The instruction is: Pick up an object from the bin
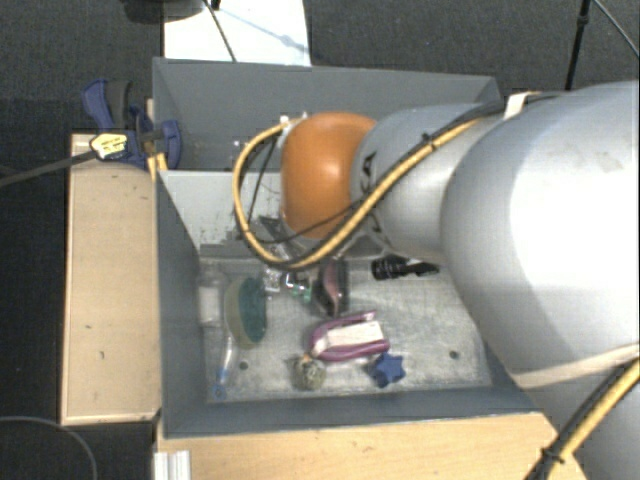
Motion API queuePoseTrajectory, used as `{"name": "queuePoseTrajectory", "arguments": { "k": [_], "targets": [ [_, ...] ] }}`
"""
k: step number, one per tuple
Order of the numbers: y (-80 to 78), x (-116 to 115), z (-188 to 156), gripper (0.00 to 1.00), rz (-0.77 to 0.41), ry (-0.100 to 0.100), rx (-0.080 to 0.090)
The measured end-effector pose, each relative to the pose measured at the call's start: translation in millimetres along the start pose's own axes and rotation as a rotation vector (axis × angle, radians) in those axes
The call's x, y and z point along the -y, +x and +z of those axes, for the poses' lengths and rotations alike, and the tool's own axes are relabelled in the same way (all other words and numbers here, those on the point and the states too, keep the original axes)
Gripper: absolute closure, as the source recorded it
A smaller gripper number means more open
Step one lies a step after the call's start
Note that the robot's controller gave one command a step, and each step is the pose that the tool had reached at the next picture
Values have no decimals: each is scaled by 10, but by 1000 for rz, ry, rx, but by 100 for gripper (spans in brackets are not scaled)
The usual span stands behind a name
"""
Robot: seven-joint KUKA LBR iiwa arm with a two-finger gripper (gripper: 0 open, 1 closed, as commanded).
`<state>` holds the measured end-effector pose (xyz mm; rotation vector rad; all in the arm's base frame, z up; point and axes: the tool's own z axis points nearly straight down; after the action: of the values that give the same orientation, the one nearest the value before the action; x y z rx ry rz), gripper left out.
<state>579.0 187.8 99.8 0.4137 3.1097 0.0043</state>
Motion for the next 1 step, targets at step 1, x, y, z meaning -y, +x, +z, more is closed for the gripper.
{"name": "queuePoseTrajectory", "arguments": {
  "k": [1],
  "targets": [
    [-29,9,-12,0,2,-1,7]
  ]
}}
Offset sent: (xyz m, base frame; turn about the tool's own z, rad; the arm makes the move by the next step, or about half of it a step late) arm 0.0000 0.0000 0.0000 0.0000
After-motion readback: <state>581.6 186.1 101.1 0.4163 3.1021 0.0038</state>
